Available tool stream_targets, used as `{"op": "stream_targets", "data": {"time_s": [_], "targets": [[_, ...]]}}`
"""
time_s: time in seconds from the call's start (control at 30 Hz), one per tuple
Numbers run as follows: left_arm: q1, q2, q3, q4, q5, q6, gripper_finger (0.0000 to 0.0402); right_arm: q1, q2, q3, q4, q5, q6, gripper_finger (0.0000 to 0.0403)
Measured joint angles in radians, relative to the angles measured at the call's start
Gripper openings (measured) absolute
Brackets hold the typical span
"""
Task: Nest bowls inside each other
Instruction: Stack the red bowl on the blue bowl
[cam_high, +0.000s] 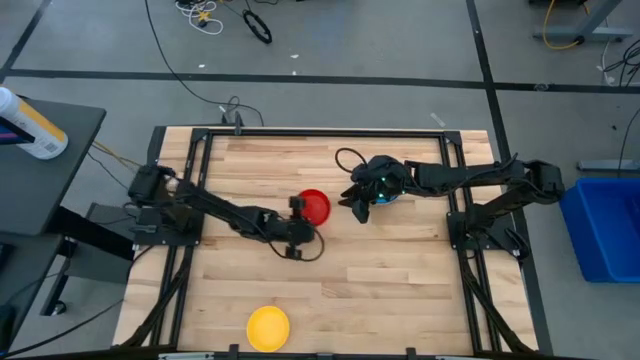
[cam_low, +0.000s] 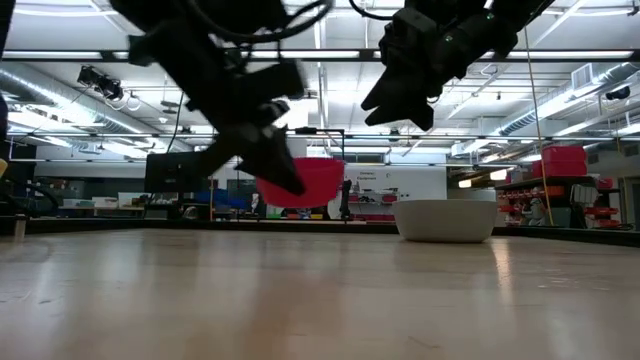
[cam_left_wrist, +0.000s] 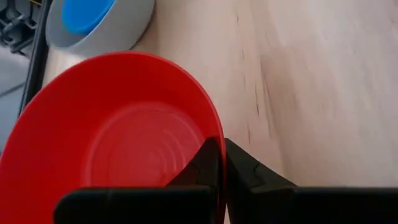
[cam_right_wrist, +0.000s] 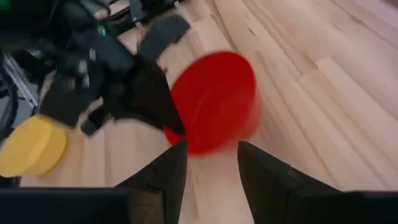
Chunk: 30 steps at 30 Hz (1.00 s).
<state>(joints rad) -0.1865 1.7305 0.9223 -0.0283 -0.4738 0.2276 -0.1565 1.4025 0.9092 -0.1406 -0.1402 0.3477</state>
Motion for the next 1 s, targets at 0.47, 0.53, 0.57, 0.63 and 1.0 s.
{"op": "stream_targets", "data": {"time_s": [0.47,0.53,0.57,0.63,1.0], "targets": [[0.030,0.137,0.229,0.002,0.104,0.103,0.0006,0.015,0.024,0.000,-0.140,0.012,0.099,0.0149],[0.031,0.138,0.229,0.001,0.110,0.104,0.0006,0.015,0.026,0.000,-0.157,0.017,0.099,0.0149],[0.033,0.138,0.229,-0.001,0.112,0.103,0.0006,0.015,0.026,0.000,-0.160,0.021,0.093,0.0149],[0.039,0.138,0.229,-0.002,0.116,0.101,0.0006,0.015,0.026,0.008,-0.166,0.025,0.085,0.0150],[0.047,0.137,0.220,-0.002,0.135,0.080,0.0006,0.011,0.026,0.116,-0.335,0.087,0.036,0.0150]]}}
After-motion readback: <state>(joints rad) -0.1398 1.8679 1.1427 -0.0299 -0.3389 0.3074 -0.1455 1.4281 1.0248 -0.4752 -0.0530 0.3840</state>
